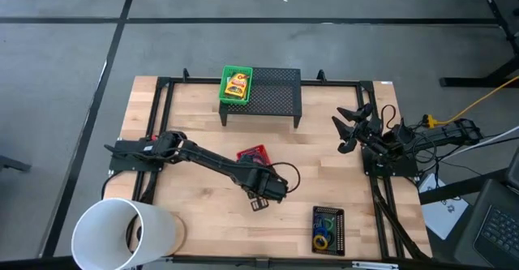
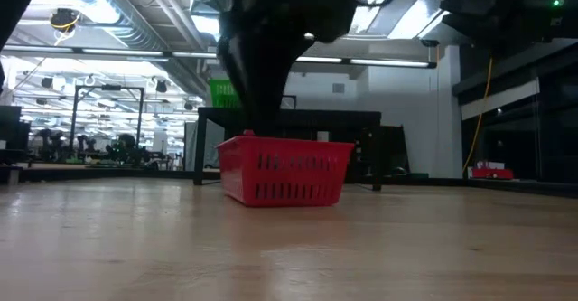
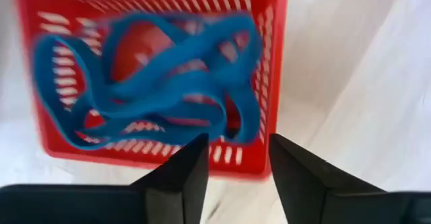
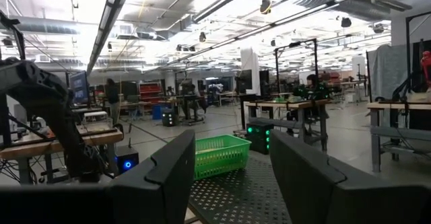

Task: Pick & Place Office Desk Supplies
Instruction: Put the red bin on the shelf

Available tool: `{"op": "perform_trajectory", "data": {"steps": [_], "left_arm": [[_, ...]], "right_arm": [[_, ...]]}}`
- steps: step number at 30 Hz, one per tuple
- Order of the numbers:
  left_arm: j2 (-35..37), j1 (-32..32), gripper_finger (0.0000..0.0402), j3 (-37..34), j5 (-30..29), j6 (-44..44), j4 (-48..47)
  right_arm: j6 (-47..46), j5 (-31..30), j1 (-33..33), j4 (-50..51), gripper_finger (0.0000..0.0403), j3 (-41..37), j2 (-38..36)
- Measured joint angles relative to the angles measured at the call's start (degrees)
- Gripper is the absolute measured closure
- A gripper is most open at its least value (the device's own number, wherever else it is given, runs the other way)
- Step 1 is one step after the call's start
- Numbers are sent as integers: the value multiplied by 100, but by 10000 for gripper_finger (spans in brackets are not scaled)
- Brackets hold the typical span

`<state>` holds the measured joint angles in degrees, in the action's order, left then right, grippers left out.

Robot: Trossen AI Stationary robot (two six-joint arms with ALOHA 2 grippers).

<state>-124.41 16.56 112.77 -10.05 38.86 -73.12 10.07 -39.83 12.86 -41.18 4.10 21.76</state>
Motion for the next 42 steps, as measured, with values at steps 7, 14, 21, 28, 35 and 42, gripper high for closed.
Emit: {"op": "perform_trajectory", "data": {"steps": [7,14,21,28,35,42], "left_arm": [[109,177,236,172,-996,340,724],[-73,161,237,187,-1241,597,904],[-231,15,235,188,-927,701,905],[-402,-24,235,188,-556,502,911],[-416,-20,256,186,-292,394,880],[-637,-7,331,186,-84,152,860]], "right_arm": [[2,10,0,2,213,0,0],[-22,26,0,4,213,0,0],[-24,44,0,6,213,0,2],[-26,44,0,6,214,0,1],[-44,44,0,8,214,0,2],[-63,44,0,12,214,0,2]]}}
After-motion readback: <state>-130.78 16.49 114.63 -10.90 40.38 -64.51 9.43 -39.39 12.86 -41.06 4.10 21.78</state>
